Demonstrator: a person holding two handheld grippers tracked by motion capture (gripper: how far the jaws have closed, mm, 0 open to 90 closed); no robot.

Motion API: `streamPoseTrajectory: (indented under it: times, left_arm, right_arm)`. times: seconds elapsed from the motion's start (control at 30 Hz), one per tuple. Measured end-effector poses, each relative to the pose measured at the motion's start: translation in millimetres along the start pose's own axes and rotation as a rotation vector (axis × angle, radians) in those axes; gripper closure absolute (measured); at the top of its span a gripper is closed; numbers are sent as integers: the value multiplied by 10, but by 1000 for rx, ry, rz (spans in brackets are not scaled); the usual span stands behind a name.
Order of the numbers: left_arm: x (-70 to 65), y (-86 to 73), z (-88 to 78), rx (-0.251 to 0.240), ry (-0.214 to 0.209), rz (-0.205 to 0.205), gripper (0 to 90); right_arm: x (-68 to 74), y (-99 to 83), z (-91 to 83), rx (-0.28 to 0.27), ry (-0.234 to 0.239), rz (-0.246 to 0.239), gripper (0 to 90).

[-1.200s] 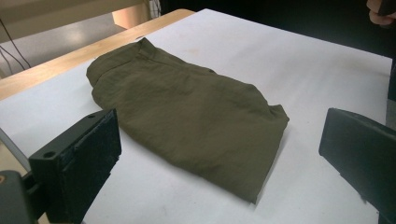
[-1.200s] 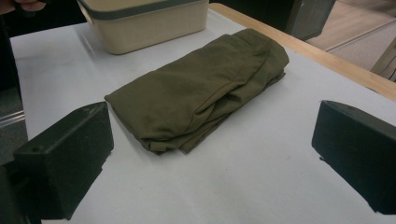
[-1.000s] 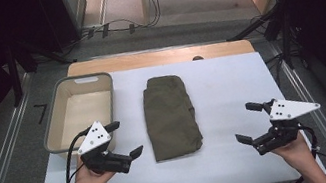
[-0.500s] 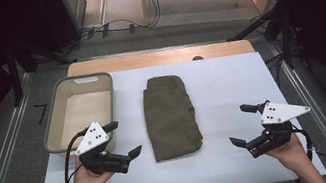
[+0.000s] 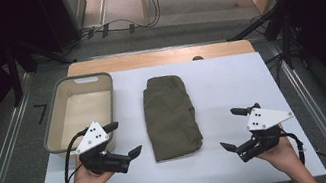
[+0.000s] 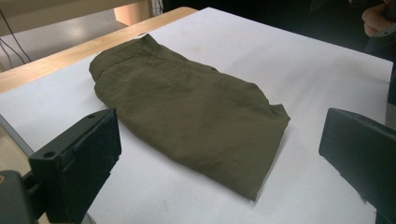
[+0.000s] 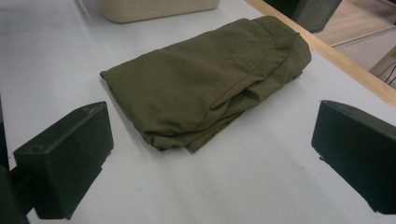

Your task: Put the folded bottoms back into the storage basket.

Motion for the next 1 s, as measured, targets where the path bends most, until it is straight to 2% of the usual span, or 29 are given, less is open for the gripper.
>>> streamPoseTrajectory:
  times: [0.23,0.53,1.0]
  left_arm:
    - [2,7,-6,-10,-7,-12,0]
    - [11,3,-7,-12,-12,-21,0]
    - [17,-4,-4,-6,-17,-23,0]
  right_arm:
    - [94,12,115,23,5,-57,0]
    - [220,-10,360,85,28,-107,0]
    - [309,10,604,95,65,-148,0]
Point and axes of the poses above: each handheld gripper's, and its own axes: z roughly forward along the jaws, y roughly out of its top, x roughly to its left, the point moved 4 cm from there along z, roughly forward along the jaws, and after that the axes turned 5 degrees about z, right-handed, at the moved point
